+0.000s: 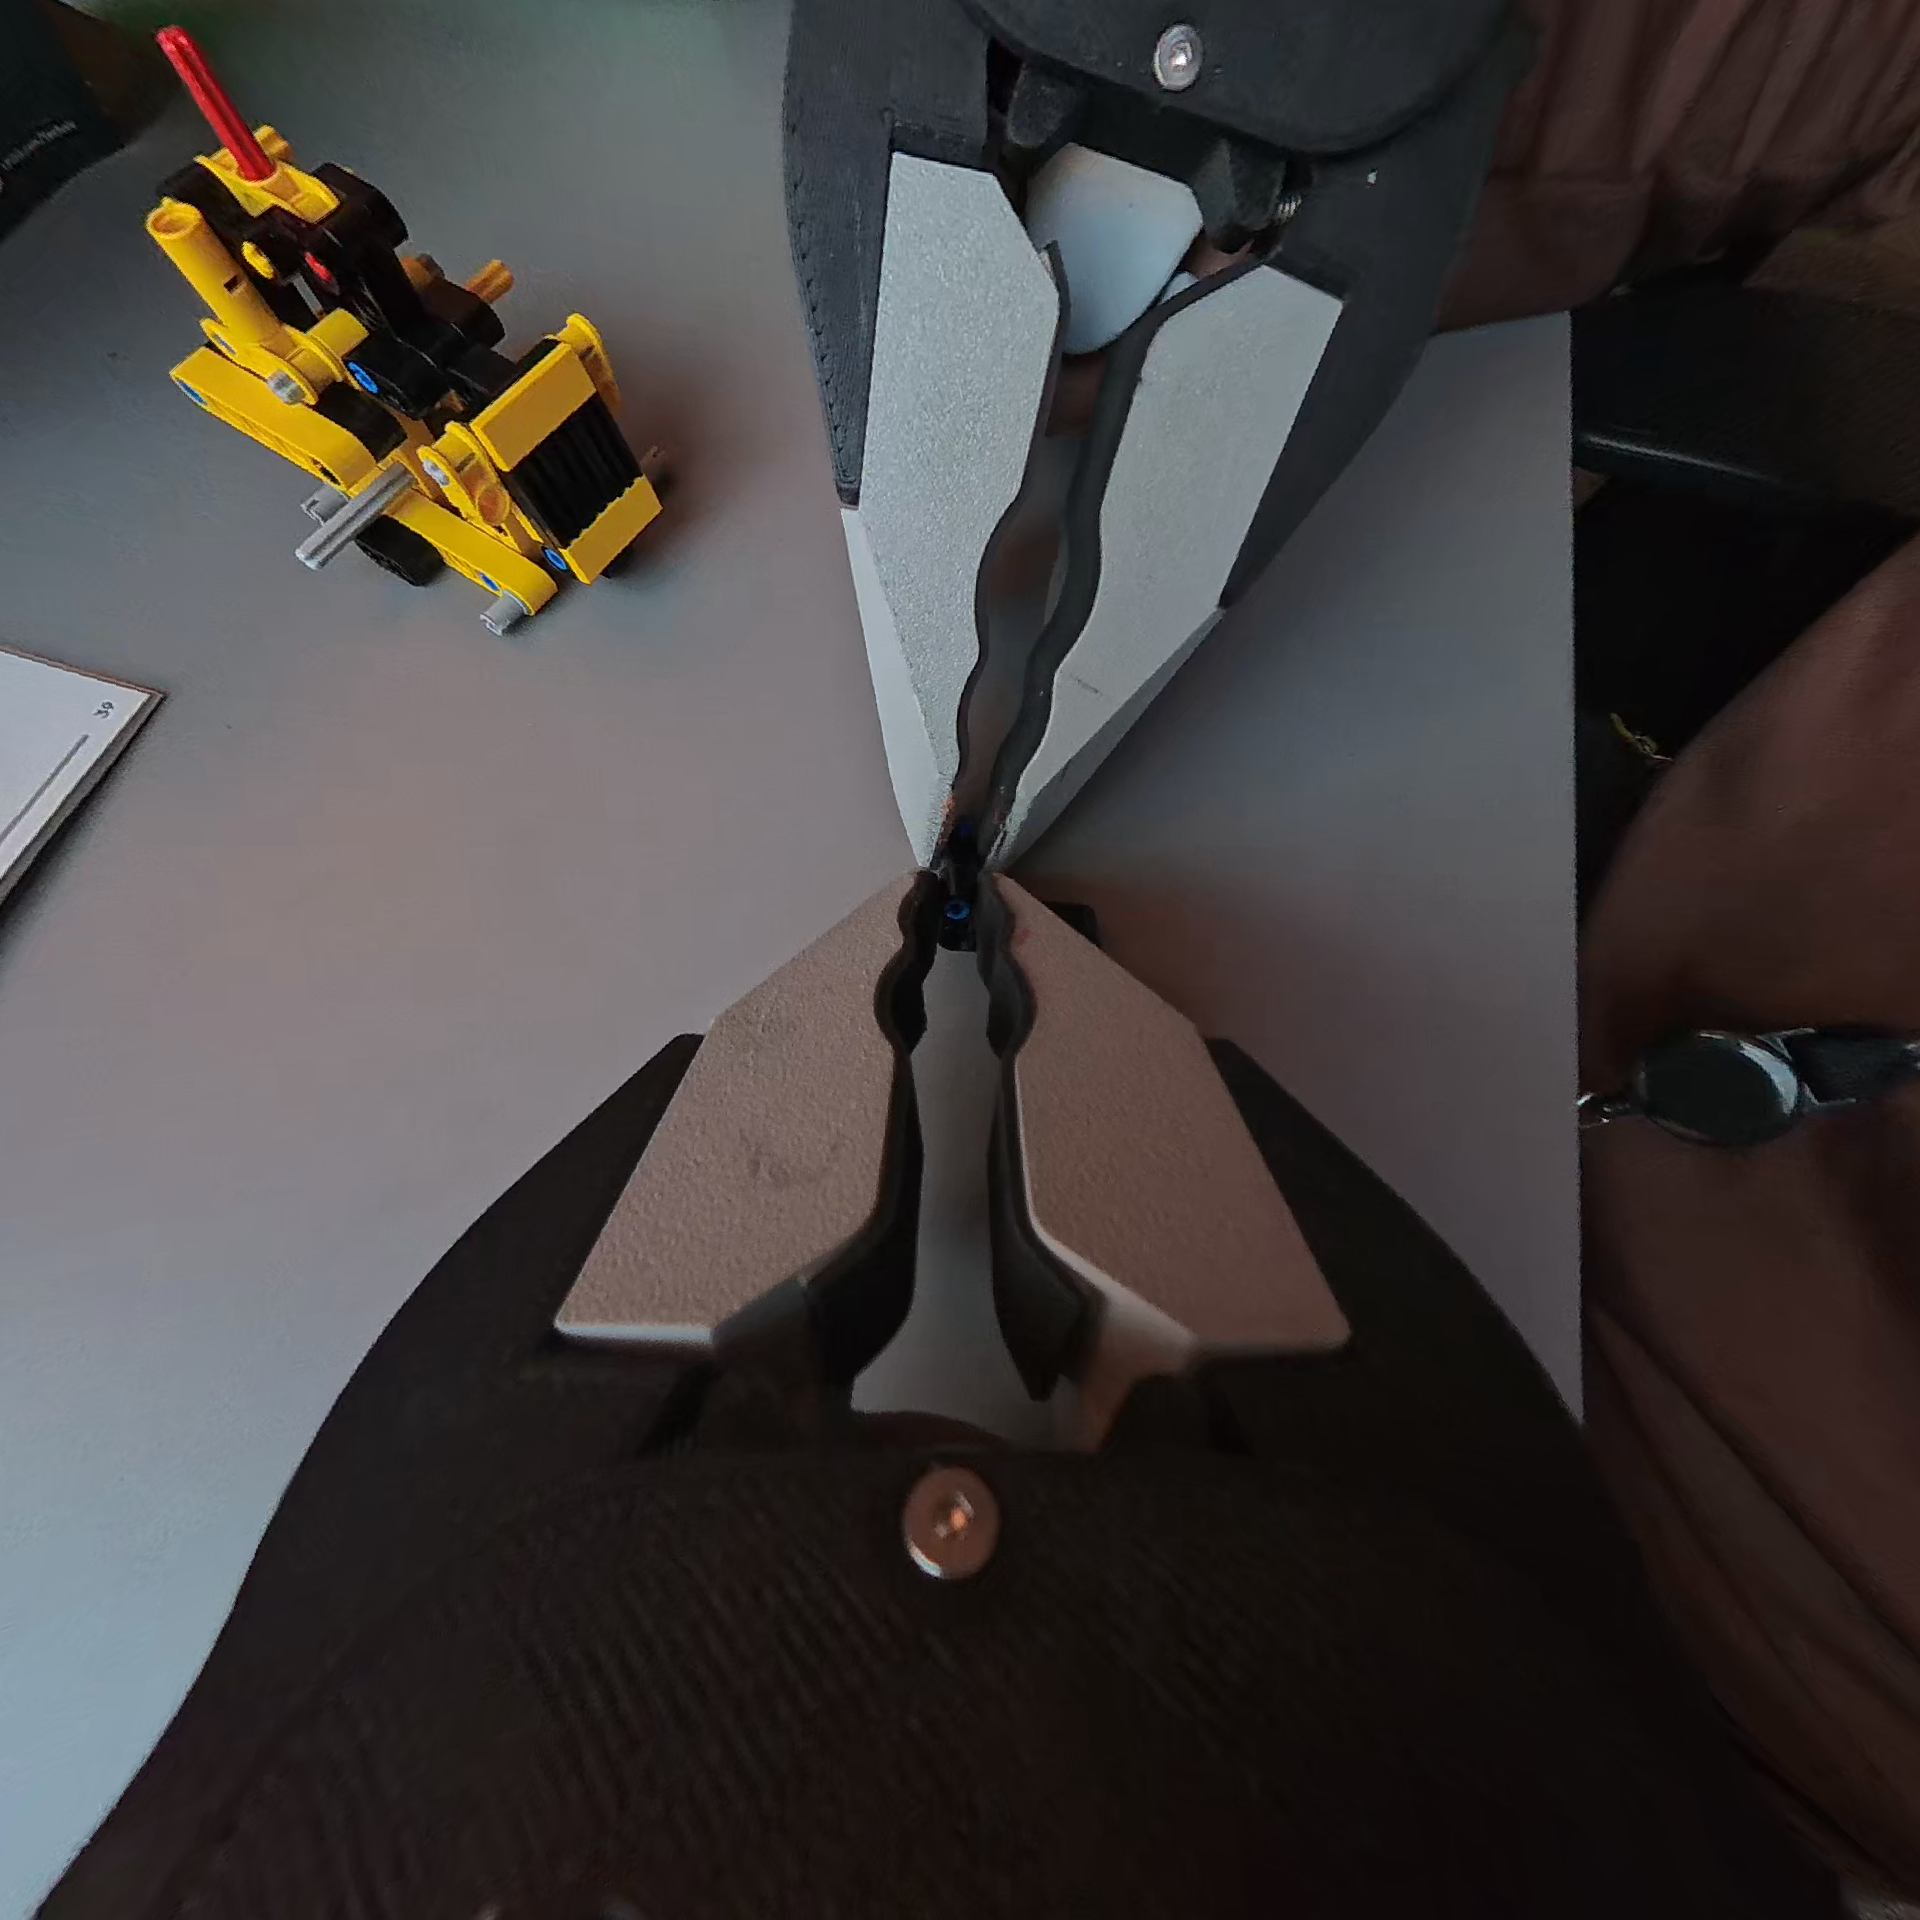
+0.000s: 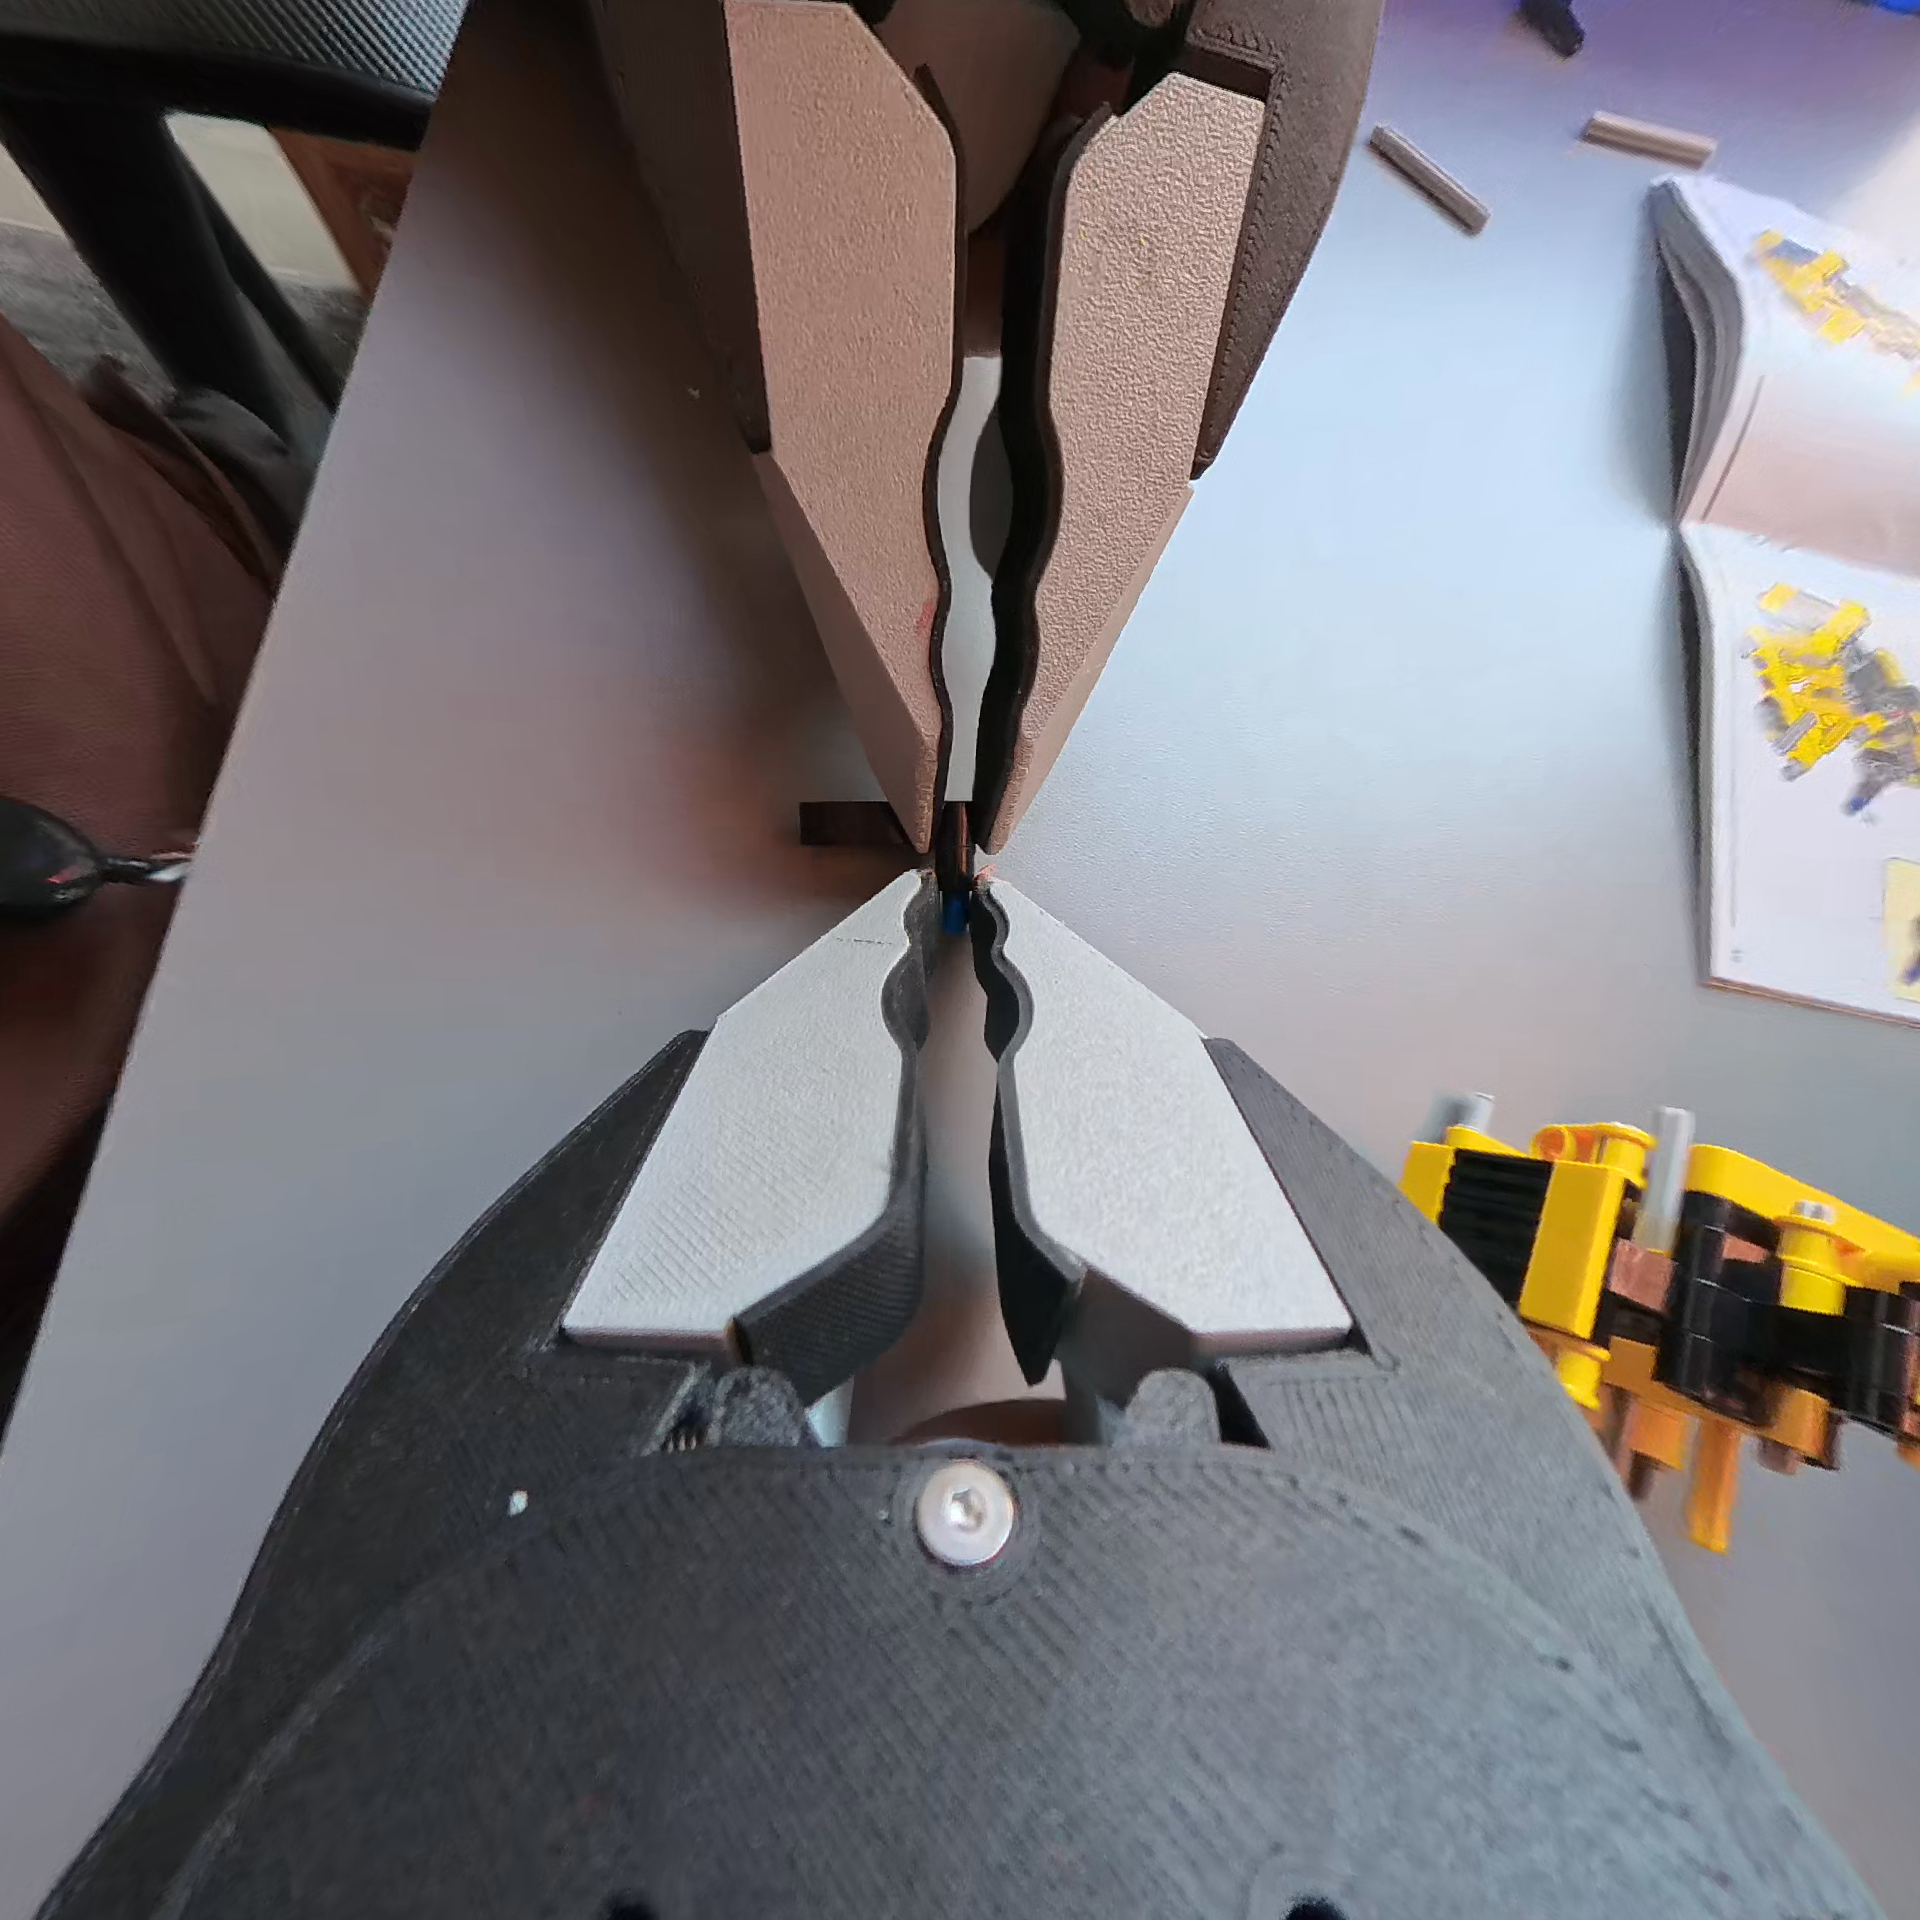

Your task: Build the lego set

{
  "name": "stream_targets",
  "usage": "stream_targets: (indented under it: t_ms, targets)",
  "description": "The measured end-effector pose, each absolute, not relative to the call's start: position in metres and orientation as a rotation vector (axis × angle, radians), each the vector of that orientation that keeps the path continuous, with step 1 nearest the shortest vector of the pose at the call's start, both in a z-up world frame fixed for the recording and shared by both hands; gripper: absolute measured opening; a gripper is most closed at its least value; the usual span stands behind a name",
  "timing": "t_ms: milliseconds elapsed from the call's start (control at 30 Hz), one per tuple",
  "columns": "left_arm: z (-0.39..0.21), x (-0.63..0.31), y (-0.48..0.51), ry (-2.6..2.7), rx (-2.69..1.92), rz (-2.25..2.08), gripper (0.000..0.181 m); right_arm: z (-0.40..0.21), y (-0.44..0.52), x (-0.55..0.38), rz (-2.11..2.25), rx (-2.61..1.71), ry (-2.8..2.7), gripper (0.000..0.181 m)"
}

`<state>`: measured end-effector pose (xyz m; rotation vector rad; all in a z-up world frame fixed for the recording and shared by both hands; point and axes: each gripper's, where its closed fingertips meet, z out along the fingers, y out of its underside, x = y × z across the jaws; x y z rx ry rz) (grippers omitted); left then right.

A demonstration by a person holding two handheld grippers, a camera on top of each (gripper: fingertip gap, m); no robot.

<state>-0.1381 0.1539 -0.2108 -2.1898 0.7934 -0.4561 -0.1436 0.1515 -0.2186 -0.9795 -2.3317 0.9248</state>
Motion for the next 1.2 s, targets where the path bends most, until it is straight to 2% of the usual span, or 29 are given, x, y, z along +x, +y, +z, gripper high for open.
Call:
stream_targets:
  t_ms: [200,467,667,1000,1133,1200]
  targets:
    - [-0.210,-0.136,0.154,0.779,-2.196,-0.526,0.005,-0.218,0.150,-0.143,0.938,-0.966,-2.330,0.005]
    - [-0.193,-0.152,0.145,0.751,-2.082,-0.504,0.033,-0.215,0.154,-0.146,0.978,-1.026,-2.309,0.005]
    - [-0.177,-0.148,0.138,0.847,-1.911,-0.438,0.038,-0.199,0.149,-0.151,1.169,-1.125,-2.227,0.004]
    - [-0.143,-0.164,0.150,0.768,-1.647,-0.163,0.032,-0.155,0.156,-0.160,1.658,-1.356,-1.955,0.004]
    - [-0.134,-0.155,0.151,0.788,-1.547,-0.083,0.028,-0.158,0.163,-0.164,1.663,-1.462,-1.907,0.004]
    - [-0.133,-0.153,0.152,0.804,-1.511,-0.035,0.020,-0.163,0.165,-0.166,1.647,-1.509,-1.902,0.004]
